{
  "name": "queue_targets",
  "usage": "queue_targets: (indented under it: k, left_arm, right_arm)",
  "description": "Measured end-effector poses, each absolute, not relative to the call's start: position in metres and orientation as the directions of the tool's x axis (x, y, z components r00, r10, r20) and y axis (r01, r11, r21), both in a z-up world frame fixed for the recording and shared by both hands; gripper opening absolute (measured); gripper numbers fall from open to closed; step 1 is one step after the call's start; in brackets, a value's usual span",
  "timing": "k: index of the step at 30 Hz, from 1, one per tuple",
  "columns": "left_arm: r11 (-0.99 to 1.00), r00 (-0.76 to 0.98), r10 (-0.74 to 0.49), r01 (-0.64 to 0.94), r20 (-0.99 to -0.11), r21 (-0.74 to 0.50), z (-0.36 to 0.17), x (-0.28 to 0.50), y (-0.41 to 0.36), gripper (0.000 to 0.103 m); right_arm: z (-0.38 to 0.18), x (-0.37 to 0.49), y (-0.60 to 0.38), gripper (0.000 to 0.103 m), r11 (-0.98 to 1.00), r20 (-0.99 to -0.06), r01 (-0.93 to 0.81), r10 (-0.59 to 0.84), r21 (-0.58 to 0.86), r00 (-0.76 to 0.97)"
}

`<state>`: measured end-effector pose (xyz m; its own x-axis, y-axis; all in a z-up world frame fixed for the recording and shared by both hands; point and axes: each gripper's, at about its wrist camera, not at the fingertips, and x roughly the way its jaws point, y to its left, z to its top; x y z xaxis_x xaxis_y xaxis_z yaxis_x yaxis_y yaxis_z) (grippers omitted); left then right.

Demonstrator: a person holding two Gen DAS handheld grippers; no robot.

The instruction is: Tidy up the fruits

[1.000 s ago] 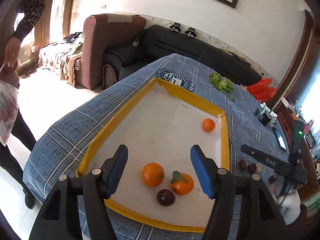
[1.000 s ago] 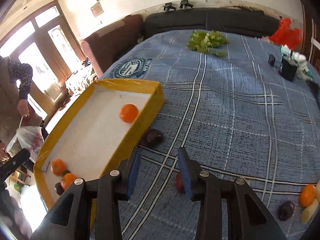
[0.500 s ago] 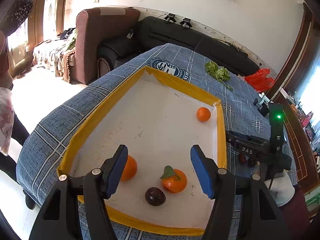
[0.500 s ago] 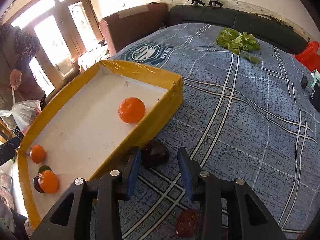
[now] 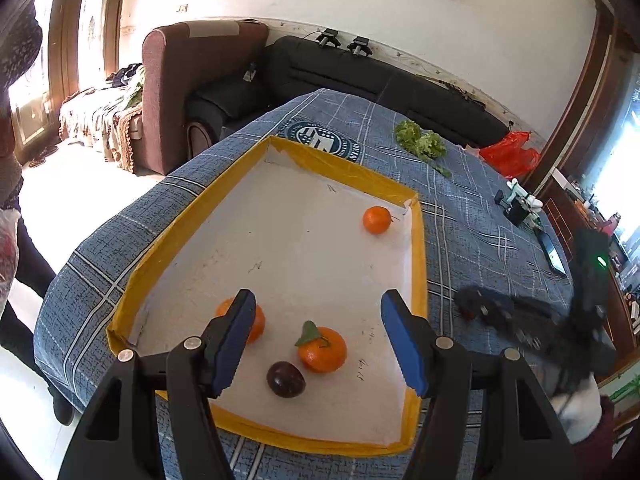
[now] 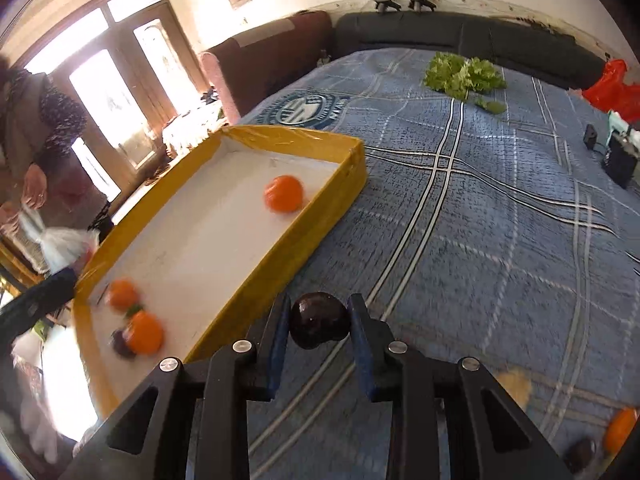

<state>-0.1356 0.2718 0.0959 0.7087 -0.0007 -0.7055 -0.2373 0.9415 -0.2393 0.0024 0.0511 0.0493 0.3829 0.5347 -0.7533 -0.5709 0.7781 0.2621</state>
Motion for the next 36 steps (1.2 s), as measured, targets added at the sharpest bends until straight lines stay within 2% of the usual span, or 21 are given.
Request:
queue_targets:
  k: [6,13,18,24,30,36]
  left_arm:
    - [0.950,0.714,-0.043,-0.187,-0.699,-0.249,0.099,-0.139,0.245,0.065]
    - [0.962,0.718,-0.088,-0.118,-0.690,-0.245,0.106,-0.152,0.214,0.067]
    - [0.965,0.724,-0.084,-0.111,-0.685,-0.236,0.110,-0.160,0.208,0.068]
    - [0.965,0.717,-0.099,-0.099,-0.690,-0.241,0.104,-0.159,0.201,0.069]
    - [0.973,0.687,-0.151,-0.023,-0.711,-0.230,0.091,-0.151,0.178,0.069]
    - [0.975,0.643,-0.208,0.073,-0.737,-0.212,0.072,-0.142,0.141,0.069]
  right_arm:
    - [0.054,-0.061,0.016,0.033,0.797,-0.752,-0.573,0.495,0.192,0.435]
    - [0.032,-0.065,0.016,0.034,0.828,-0.768,-0.538,0.445,0.156,0.461]
    - [0.034,-0.065,0.010,0.034,0.825,-0.757,-0.531,0.469,0.191,0.456]
    - [0.069,-0.075,-0.042,0.051,0.849,-0.657,-0.463,0.502,0.253,0.562]
    - [0.057,-0.059,-0.100,0.051,0.908,-0.672,-0.316,0.416,0.274,0.612]
    - [0.041,-0.044,-0.113,0.051,0.901,-0.690,-0.273,0.433,0.336,0.580]
